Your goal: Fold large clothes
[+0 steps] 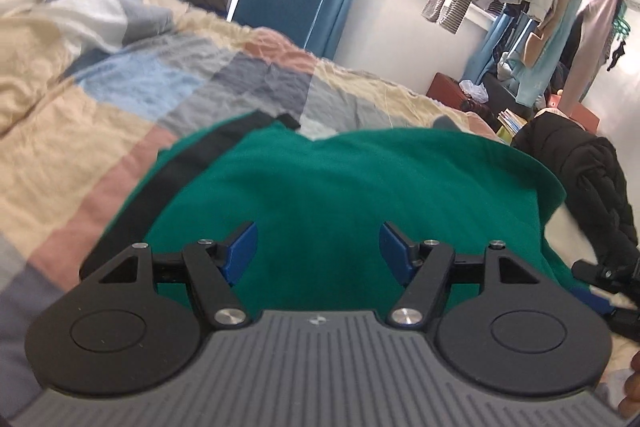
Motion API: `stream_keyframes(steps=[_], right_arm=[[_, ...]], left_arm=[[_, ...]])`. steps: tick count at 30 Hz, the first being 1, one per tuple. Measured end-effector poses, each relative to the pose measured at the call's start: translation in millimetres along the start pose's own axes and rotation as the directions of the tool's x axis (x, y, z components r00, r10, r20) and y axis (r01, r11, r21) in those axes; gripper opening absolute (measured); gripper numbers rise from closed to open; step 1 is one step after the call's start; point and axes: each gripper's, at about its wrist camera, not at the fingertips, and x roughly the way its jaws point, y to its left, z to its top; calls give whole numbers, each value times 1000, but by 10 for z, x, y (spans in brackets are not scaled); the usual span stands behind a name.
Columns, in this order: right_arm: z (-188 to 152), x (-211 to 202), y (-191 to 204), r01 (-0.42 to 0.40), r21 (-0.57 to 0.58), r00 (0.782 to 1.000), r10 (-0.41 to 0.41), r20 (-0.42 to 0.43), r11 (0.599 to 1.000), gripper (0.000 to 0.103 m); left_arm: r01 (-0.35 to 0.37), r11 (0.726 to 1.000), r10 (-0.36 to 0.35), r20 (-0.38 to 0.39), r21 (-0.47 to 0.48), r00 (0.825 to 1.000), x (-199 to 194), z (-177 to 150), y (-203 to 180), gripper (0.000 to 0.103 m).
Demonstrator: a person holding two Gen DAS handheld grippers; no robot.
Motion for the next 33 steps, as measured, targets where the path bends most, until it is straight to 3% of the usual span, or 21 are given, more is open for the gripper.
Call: stream_keyframes(steps=[4, 6, 9, 13, 15, 17, 20, 24, 27, 29, 33], right_arm=[[-179, -78, -83, -40, 118, 997, 47, -58, 992, 50], [-281, -81, -131, -47, 183, 994, 64, -92, 982, 50], [-434, -69, -216, -47, 283, 987, 88, -135, 958, 50], [-558, -12, -286, -33, 364, 984, 95, -153, 931, 53], [-592, 39, -344, -48, 429, 980, 126, -155, 902, 78], [-620, 67, -433, -74, 503, 977, 163, -135, 861, 86], [-669, 152, -545, -62, 603, 977, 170, -125, 795, 87], [-681, 262, -788, -55, 734, 984, 162, -76, 677, 87], [-685, 366, -816, -58, 748, 990, 134, -43, 661, 87], [-672, 436, -798, -62, 746, 992, 122, -26, 663, 87], [-660, 513, -766, -73, 726, 994, 109, -3, 683, 83]], left_arm=[[3, 994, -10, -64, -112, 998, -74, -127, 94, 72], [24, 978, -49, -113, -208, 992, -73, -211, 191, 74], [72, 917, -150, -173, -391, 973, -39, -379, 385, 77], [64, 854, -190, -195, -516, 962, 54, -495, 576, 79], [54, 810, -204, -195, -584, 959, 77, -546, 685, 79], [38, 772, -203, -189, -635, 961, 84, -604, 781, 83], [11, 723, -193, -187, -690, 963, 133, -648, 908, 88], [17, 621, -219, -152, -784, 964, 276, -717, 1113, 88], [47, 571, -229, -104, -820, 968, 383, -736, 1216, 88], [63, 557, -223, -76, -828, 972, 438, -762, 1227, 88], [59, 589, -198, -73, -806, 978, 498, -706, 1175, 87]])
